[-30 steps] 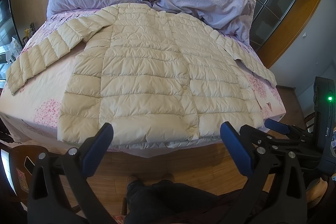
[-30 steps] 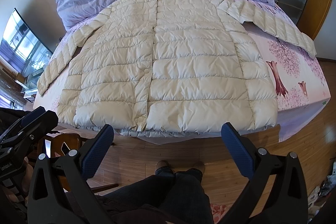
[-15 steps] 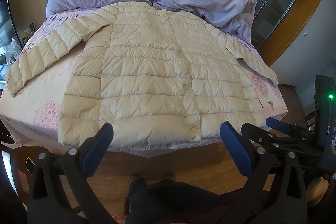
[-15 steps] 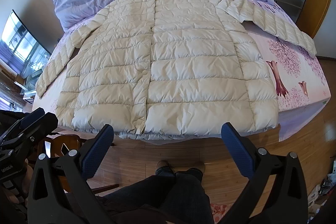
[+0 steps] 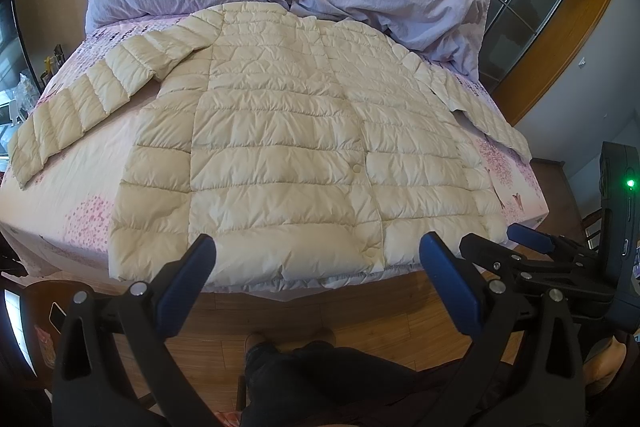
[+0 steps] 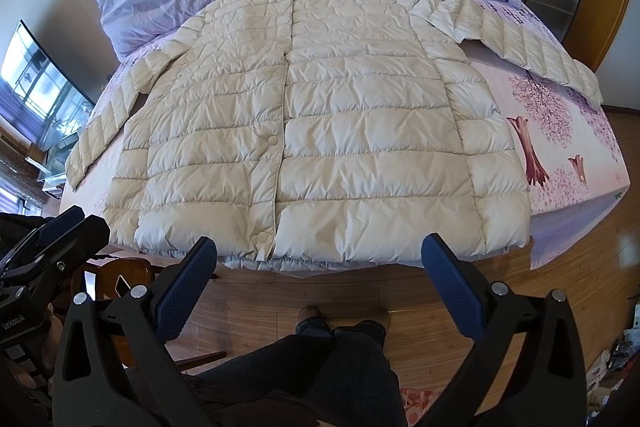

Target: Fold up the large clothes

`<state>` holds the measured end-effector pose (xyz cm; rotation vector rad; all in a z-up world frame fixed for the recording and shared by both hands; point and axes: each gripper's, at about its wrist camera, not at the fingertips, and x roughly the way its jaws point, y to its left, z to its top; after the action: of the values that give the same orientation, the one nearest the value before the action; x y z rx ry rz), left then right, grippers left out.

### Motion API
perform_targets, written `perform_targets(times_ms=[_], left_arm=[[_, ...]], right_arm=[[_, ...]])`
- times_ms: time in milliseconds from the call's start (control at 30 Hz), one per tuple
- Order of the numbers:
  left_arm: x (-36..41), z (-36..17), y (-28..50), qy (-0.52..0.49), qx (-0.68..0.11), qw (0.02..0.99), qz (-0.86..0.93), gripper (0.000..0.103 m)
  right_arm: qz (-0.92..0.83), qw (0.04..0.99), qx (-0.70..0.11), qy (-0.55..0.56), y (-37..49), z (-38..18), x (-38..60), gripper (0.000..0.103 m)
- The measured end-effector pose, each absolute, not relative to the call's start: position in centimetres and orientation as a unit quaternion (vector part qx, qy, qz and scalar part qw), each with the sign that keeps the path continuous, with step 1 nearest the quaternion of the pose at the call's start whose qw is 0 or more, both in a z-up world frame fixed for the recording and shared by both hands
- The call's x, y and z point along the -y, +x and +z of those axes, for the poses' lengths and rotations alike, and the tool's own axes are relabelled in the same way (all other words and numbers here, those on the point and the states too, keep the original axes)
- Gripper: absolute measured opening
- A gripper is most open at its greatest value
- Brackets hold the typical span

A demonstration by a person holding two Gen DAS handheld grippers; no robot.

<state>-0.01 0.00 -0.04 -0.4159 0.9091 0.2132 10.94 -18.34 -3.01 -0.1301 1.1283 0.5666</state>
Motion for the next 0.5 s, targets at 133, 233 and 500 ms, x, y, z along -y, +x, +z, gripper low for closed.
perform_targets(times_ms=[133,233,500], left_arm=[[0.01,-0.04,0.01,-0.199,-0.436,0.872,0.102,0.101],[0.00,-0.04,-0.01,-0.199,-0.436,0.872,0.102,0.101],[-0.02,-0.06,-0.01,-0.199,-0.437,0.871,0.103,0.101]], right_arm=[[0.265,0.805,-0.528,-0.061,11.13,-3.09,18.27,0.102],[0.264,0.804,-0.529,-0.061,11.28,-3.17,18.24,0.102],[0.262,0.805,-0.529,-0.061,11.47,-3.28,18.24,0.102]])
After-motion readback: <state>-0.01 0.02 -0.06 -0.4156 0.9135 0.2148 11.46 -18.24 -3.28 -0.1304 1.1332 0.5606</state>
